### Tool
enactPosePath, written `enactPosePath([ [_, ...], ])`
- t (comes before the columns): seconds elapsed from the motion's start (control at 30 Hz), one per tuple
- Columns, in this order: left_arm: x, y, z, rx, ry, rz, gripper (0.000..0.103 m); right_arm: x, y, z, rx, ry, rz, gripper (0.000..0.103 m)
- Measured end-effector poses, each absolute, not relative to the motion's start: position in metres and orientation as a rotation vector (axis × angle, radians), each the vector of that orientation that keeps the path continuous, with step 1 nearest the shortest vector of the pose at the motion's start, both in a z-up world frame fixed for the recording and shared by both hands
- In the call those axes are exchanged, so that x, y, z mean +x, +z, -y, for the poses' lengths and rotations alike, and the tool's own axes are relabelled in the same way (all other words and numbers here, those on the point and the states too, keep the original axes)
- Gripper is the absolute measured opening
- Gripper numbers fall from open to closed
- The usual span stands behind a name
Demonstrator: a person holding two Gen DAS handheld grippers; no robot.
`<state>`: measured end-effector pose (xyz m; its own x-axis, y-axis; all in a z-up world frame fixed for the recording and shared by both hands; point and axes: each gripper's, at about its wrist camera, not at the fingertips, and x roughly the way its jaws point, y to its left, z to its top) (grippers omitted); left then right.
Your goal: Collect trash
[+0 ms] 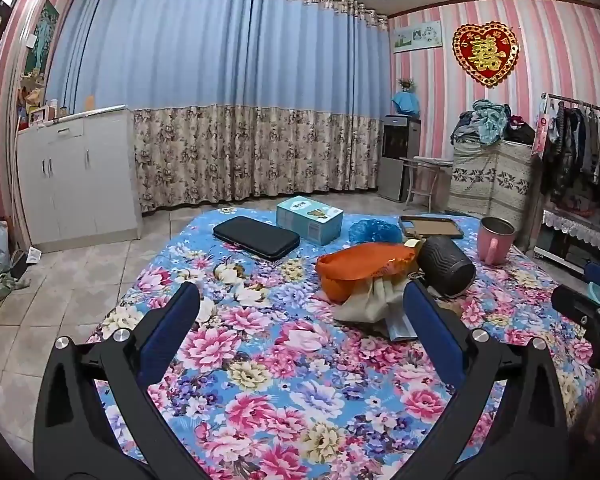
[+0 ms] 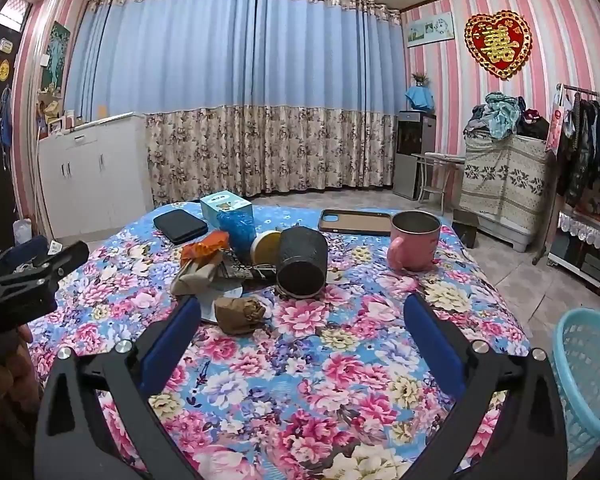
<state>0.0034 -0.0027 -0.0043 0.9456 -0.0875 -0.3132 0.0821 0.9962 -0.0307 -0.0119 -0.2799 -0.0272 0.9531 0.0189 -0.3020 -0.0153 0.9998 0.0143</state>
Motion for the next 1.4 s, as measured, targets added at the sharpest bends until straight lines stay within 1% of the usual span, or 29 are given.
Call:
enactPosePath([
  [0.13, 0.0064, -0.0077, 0.0066, 0.001, -0.091, -0.344, 0.098, -0.0100, -0.0278, 0.2793, 0.010, 0.017, -0.312, 0.099],
  [1.4, 0.0112, -0.0092, 0.0043, 0.003, -0.068, -0.360, 0.098, -0.0062, -0.0340, 0.2760, -0.002, 0.016, -0.318, 0.099],
])
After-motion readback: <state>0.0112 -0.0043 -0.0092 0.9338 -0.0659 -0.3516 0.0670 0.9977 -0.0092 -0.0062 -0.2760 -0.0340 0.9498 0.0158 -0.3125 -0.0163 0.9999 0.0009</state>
